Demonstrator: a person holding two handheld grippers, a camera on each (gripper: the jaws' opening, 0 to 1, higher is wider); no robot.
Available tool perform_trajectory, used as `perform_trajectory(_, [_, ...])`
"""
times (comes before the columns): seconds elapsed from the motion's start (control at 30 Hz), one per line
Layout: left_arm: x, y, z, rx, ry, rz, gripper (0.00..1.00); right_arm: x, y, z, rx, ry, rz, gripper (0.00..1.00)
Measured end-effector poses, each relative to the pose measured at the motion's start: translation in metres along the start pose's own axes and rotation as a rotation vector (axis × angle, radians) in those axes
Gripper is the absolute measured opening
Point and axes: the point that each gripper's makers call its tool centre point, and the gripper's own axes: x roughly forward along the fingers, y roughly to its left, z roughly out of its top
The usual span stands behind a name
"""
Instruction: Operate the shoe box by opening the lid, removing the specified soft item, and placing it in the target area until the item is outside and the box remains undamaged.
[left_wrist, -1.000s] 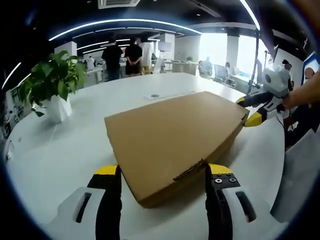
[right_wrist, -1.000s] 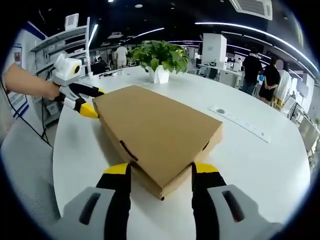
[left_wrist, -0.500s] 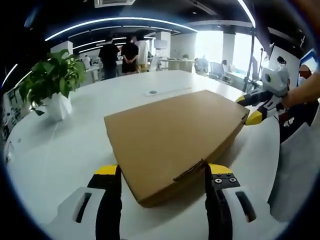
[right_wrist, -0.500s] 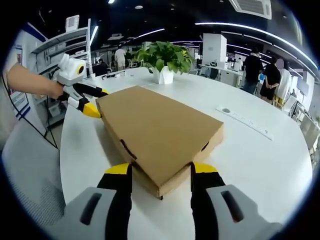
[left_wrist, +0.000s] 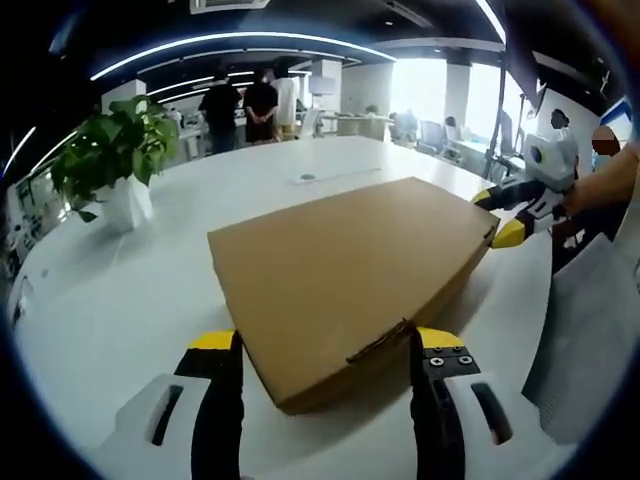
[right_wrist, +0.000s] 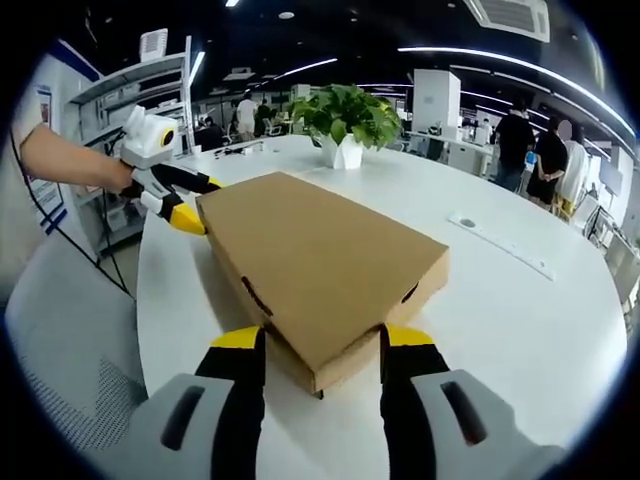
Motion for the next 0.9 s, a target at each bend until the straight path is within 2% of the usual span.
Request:
perform_trajectory(0.43, [-0.017,0.000,-0.013,0.004,0.006,-0.006,0.68,-0.004,0.024,-0.002,-0.002,-0.005,0.005,0.41])
perform_trajectory(0.9, [-0.028,-0.001,-0.020,0.006,0.005,-0.005,0.69,-0.006,0.037,-0.003,0.003,-0.011,-0.002,0.41])
